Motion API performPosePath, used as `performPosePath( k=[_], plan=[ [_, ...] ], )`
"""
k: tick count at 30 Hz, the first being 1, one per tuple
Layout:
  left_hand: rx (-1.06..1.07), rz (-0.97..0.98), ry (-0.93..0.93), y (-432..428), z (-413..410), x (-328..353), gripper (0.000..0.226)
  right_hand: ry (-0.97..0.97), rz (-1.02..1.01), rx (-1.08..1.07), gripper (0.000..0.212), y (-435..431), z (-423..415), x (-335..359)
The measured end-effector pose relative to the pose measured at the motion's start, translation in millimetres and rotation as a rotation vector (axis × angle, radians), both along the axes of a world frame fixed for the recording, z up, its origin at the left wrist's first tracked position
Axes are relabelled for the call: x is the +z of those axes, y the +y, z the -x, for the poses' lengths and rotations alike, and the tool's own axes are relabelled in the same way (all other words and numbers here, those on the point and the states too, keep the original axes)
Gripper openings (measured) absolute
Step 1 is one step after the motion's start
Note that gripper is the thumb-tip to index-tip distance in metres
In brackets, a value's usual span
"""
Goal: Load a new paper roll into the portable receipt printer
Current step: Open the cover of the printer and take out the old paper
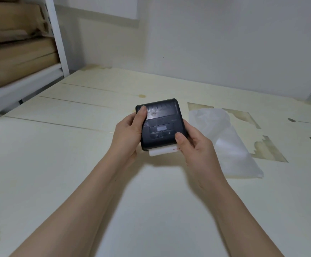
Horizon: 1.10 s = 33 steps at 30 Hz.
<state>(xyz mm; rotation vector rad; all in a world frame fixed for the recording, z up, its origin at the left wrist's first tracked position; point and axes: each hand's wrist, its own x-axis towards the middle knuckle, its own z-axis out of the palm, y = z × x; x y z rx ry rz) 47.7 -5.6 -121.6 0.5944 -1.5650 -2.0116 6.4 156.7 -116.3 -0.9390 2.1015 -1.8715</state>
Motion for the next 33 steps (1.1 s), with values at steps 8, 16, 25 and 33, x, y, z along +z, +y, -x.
performPosePath(
  k=[8,16,25,33],
  plan=[
    [0.029,0.015,-0.063,4,-4,3,0.044,0.039,-0.025,-0.072,0.038,2,2,-1],
    [0.003,0.243,-0.309,-18,-17,-3,0.055,0.262,-0.428,-0.178,0.035,-5,0,-11],
    [0.008,0.436,-0.437,-21,-22,0,0.062,0.321,-0.564,-0.124,0.034,-4,-3,-8],
    [0.1,0.509,-0.304,-36,-32,6,0.019,0.33,-0.427,-0.236,0.049,-2,-1,-6]
  ],
)
